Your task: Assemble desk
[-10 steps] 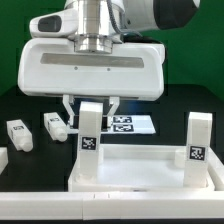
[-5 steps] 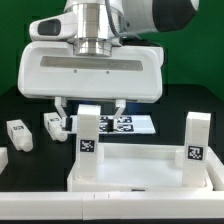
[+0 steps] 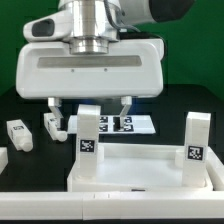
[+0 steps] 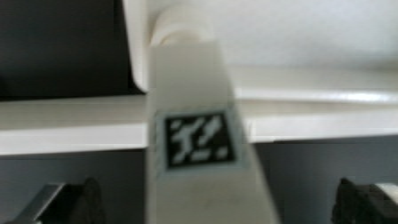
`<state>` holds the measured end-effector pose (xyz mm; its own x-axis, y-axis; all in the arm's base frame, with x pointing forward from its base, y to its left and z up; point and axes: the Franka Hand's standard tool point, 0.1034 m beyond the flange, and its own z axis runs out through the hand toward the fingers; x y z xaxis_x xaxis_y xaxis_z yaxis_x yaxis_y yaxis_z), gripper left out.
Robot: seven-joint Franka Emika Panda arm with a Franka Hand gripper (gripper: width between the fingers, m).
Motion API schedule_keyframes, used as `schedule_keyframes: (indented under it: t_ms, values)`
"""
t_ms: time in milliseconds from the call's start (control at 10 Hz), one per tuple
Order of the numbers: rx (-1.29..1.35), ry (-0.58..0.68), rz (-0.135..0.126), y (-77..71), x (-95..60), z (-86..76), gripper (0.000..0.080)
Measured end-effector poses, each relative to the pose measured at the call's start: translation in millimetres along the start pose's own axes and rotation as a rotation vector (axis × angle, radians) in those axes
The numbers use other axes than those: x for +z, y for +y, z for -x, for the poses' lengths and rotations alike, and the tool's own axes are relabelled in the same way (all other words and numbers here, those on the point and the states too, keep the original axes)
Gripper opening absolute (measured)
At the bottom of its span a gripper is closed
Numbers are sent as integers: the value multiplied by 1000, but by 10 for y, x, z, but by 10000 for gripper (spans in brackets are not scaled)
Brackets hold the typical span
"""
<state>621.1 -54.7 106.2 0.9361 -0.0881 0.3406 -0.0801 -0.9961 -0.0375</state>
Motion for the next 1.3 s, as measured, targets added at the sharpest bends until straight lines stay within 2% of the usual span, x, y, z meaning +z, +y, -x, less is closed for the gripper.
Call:
schedule_keyframes:
  t_ms: [100, 300, 400, 500, 600, 700, 800, 900, 1000, 1200, 1300]
  values:
    - [8, -73, -24, -18, 6, 1, 649]
    - [21, -210, -54, 16, 27, 26, 649]
    - [16, -291, -61, 38, 52, -22, 649]
    - [9, -292, -58, 28, 57, -74, 649]
    - [19, -287, -53, 37, 66, -66, 602]
    - [20, -288, -53, 40, 69, -63, 602]
    - [30, -288, -52, 38, 71, -62, 426]
    - [111, -290, -40, 40, 72, -62, 426]
    - [174, -292, -31, 39, 74, -60, 287]
    - [306, -295, -11, 37, 80, -54, 287]
    - [460, -279, 16, 28, 98, -51, 287]
